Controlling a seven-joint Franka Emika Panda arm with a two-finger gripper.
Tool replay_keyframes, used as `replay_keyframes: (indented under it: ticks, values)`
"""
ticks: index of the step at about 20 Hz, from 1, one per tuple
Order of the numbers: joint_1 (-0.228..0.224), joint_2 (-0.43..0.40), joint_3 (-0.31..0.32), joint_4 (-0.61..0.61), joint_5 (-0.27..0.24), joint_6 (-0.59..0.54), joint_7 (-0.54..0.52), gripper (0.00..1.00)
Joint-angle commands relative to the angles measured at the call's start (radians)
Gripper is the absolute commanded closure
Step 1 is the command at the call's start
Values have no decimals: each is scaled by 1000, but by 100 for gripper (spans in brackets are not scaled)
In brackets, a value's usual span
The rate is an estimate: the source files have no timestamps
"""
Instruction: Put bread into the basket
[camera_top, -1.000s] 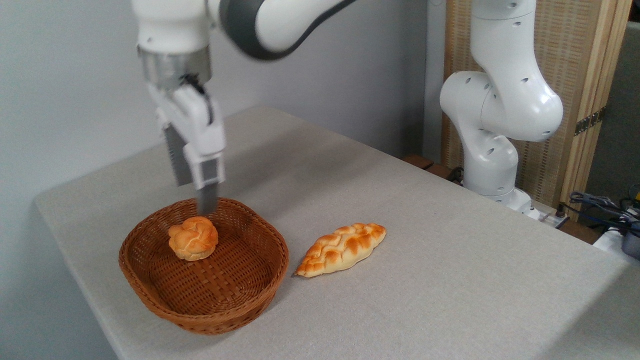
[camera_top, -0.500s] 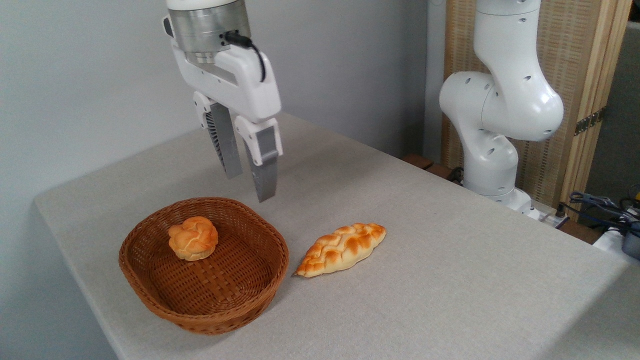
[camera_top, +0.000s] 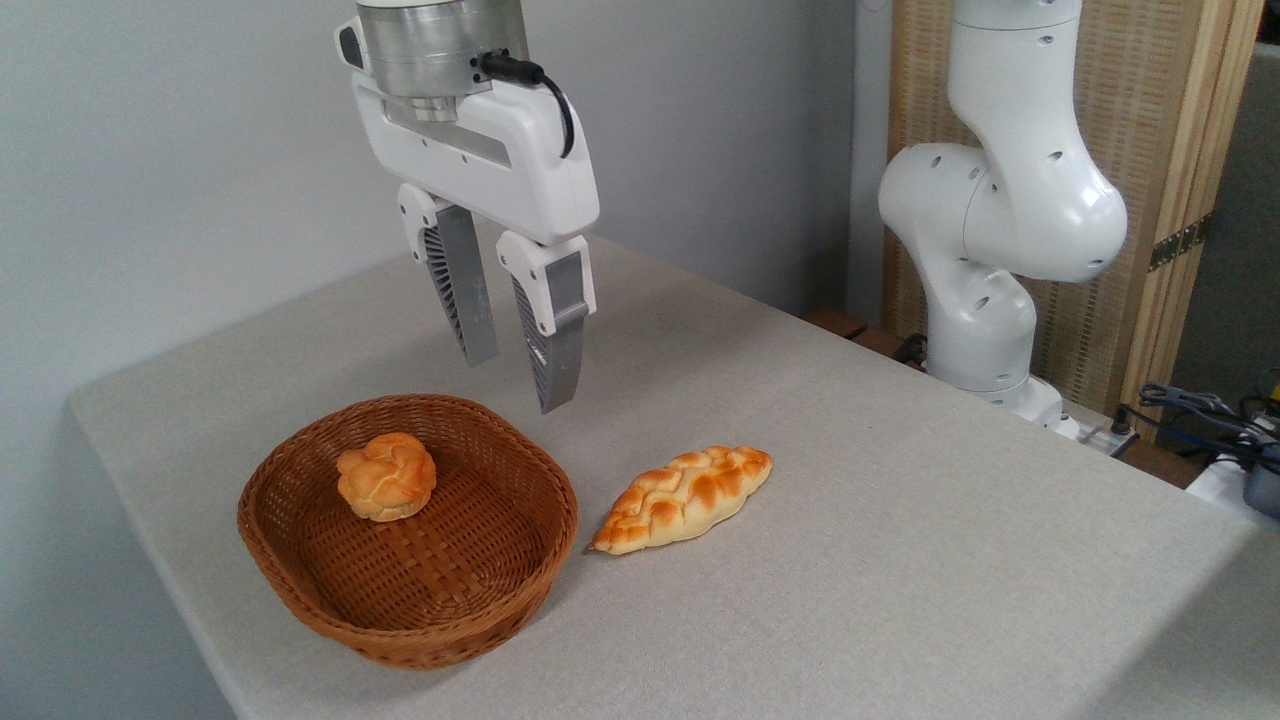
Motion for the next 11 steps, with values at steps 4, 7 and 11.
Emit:
replay_keyframes:
  ticks: [4, 7, 11]
  values:
    - [-41, -5, 48, 14, -4, -28, 1, 0]
    - [-41, -5, 42, 13, -7, -28, 1, 0]
    - [-42, -5, 29, 10, -21, -30, -2, 0]
